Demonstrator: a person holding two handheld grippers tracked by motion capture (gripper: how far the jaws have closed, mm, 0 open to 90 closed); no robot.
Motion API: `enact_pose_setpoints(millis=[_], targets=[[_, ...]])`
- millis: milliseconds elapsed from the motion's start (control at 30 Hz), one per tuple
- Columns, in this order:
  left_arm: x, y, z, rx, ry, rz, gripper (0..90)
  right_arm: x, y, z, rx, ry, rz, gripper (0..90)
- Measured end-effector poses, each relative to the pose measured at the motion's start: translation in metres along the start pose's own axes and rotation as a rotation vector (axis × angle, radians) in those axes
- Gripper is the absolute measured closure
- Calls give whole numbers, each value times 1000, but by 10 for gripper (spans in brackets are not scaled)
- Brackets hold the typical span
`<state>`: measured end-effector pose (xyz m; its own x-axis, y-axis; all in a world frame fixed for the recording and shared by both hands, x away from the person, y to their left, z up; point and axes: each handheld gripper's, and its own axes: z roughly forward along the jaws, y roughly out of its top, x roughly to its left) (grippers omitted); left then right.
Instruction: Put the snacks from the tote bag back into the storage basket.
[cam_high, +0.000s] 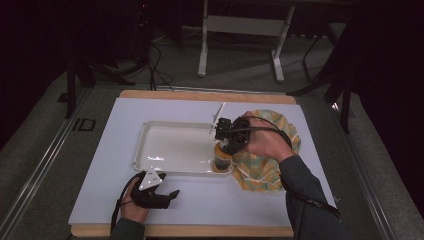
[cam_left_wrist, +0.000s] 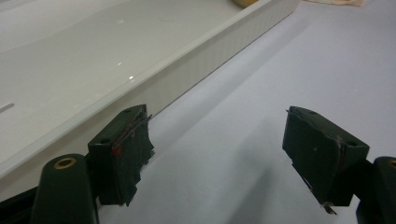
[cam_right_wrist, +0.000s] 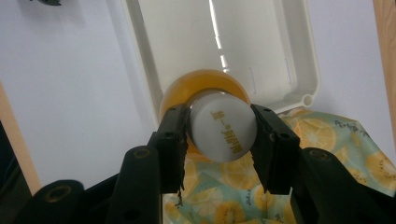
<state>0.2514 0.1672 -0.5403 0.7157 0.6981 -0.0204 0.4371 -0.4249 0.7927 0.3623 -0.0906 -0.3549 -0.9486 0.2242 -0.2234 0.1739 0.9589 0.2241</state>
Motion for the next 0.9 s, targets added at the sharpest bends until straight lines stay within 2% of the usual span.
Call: enact_pose_setpoints(millis=[167, 367, 667, 900], targets=[[0, 0, 0, -1, 1, 0, 234, 2, 1, 1, 6, 8, -6, 584], [0, 0, 0, 0, 2, 1, 234, 8, 6, 0, 28, 21, -37, 584], [0, 0, 0, 1, 2, 2, 234, 7, 9, 0, 62, 18, -41, 583], [0, 0, 0, 0, 2, 3, 234, 5, 8, 2, 28, 7, -14, 564]])
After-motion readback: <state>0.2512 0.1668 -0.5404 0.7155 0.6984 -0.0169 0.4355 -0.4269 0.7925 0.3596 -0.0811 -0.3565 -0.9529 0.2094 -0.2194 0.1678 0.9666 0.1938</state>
